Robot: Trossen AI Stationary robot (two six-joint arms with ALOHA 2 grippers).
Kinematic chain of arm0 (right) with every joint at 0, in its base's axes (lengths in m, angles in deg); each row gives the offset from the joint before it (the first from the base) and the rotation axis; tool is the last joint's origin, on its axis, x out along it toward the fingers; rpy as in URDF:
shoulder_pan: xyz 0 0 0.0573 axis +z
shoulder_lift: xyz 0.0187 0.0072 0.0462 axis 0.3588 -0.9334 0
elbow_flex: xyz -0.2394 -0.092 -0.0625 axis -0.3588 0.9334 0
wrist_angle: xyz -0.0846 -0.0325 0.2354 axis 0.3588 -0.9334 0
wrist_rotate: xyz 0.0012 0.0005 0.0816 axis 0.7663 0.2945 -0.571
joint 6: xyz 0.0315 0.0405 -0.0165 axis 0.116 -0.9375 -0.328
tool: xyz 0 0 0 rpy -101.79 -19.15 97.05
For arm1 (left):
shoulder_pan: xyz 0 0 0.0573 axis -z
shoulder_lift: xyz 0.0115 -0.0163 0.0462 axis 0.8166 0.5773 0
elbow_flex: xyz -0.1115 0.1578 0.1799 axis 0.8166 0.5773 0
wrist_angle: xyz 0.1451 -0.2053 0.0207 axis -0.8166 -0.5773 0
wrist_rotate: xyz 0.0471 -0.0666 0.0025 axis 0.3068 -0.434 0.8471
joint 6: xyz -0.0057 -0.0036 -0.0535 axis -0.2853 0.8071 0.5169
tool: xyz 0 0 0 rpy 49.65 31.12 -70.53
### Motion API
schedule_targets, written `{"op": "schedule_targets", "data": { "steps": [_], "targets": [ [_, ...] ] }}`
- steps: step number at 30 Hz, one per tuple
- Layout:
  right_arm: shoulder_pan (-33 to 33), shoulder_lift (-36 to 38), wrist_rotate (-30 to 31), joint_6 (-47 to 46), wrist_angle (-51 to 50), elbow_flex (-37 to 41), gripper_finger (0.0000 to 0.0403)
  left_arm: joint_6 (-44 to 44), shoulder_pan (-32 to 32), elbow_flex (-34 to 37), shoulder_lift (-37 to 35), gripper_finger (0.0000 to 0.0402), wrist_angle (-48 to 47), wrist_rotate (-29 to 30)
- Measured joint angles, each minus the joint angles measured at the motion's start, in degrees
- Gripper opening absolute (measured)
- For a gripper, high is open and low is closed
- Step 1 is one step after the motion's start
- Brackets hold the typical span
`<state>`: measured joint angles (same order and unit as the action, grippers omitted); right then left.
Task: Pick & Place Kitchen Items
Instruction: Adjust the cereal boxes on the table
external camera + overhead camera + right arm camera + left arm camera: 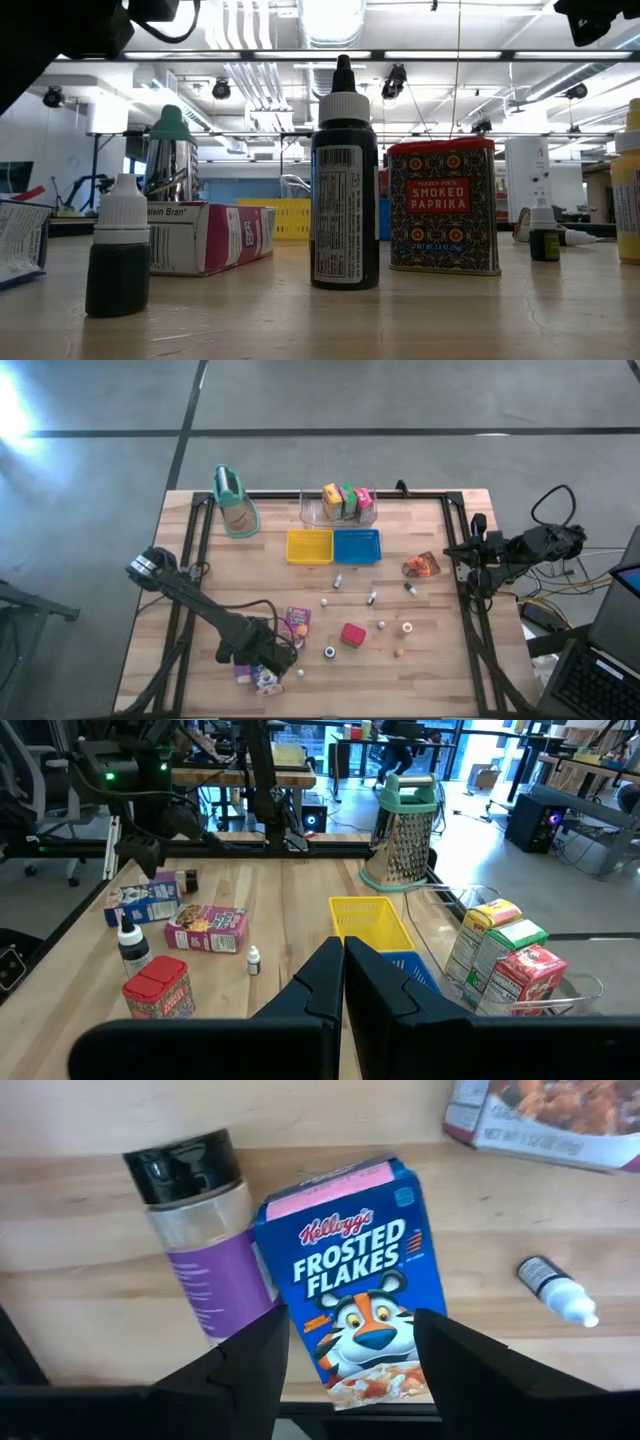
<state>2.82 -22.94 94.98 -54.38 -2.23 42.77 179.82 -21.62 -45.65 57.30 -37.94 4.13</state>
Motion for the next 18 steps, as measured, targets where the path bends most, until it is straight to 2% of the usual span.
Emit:
{"op": "schedule_targets", "data": {
  "steps": [9,15,18],
  "targets": [
    [0.01,0.01,0.01,-0.02,0.00,0.00,0.0008,-3.31,-0.75,0.09,0.00,0.0231,-0.12,0.94],
    [0.01,0.01,0.01,-0.05,0.00,0.00,0.0008,-3.64,-1.24,1.53,0.00,0.0260,0.41,2.78],
    [-0.01,-0.01,0.01,-0.04,0.00,0.00,0.0008,-3.59,-1.27,3.34,0.00,0.0278,4.18,2.77]
  ]
}}
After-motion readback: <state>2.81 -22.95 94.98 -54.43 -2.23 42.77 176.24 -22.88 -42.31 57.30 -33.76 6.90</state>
